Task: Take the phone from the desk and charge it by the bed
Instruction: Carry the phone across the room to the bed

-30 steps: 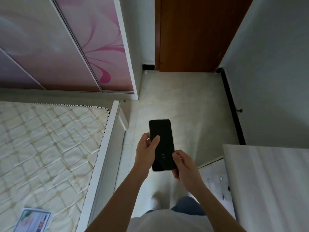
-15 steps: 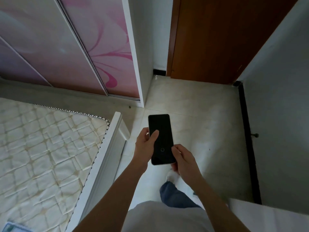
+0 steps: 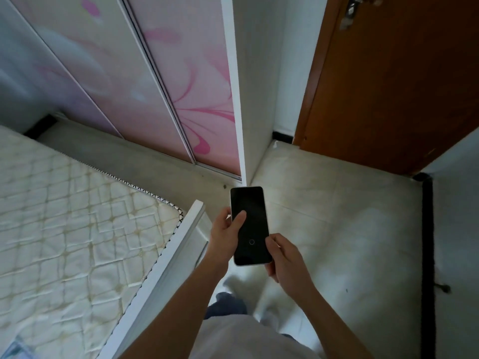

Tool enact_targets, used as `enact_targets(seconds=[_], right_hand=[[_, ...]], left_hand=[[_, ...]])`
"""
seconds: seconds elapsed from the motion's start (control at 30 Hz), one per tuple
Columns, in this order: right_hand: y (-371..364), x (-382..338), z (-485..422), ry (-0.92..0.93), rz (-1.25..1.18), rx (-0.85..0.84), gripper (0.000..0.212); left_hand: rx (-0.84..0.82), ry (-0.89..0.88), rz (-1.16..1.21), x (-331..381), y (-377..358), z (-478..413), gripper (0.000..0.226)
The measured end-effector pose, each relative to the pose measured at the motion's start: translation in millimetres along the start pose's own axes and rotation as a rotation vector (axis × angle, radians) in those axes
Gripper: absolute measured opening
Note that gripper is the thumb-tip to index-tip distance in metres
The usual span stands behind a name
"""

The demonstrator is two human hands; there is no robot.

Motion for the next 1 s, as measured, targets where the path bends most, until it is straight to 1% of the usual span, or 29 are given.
enact_targets(seconds=[0.1, 0.2, 0.4, 0.67, 0.83, 1.0], right_hand=[[-3.5, -3.5, -32.2, -0.029, 0.011, -0.014, 0.024], [-8.2, -10.0, -68.8, -0.035, 0.046, -0.040, 0.023], [-25.4, -32.5, -162.3, -0.055, 0.131, -0.056, 0.023], [-83.4, -109.8, -284.9, -0.004, 0.160, -0.153, 0.026], [-117.3, -133.5, -332.6, -0.002, 0.160, -0.246, 0.027], [-145.2, -143.5, -372.6, -0.007, 0.210, -0.319, 0.027]], left_hand=[[0.043, 0.011, 0.015, 7.1, 3.3, -26.7, 0.020], [0.071, 0.016, 0.017, 15.5, 6.8, -58.2, 0.015], [0.088, 0.019, 0.074, 46.3, 26.8, -143.3, 0.010], [0.130, 0.009, 0.153, 104.6, 80.3, -262.3, 0.009], [0.186, 0.012, 0.221, 124.3, 112.3, -301.3, 0.014], [0.297, 0.023, 0.237, 125.6, 140.5, -329.6, 0.005]])
Point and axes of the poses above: each hand's wrist, its own z-axis away from the middle knuckle, its own y-axis out of the back of the hand, x = y × z, the point moved 4 cm from there along -z, towards the middle knuckle, and after that the axes turned 7 degrees about -z, right-handed, at the moved point
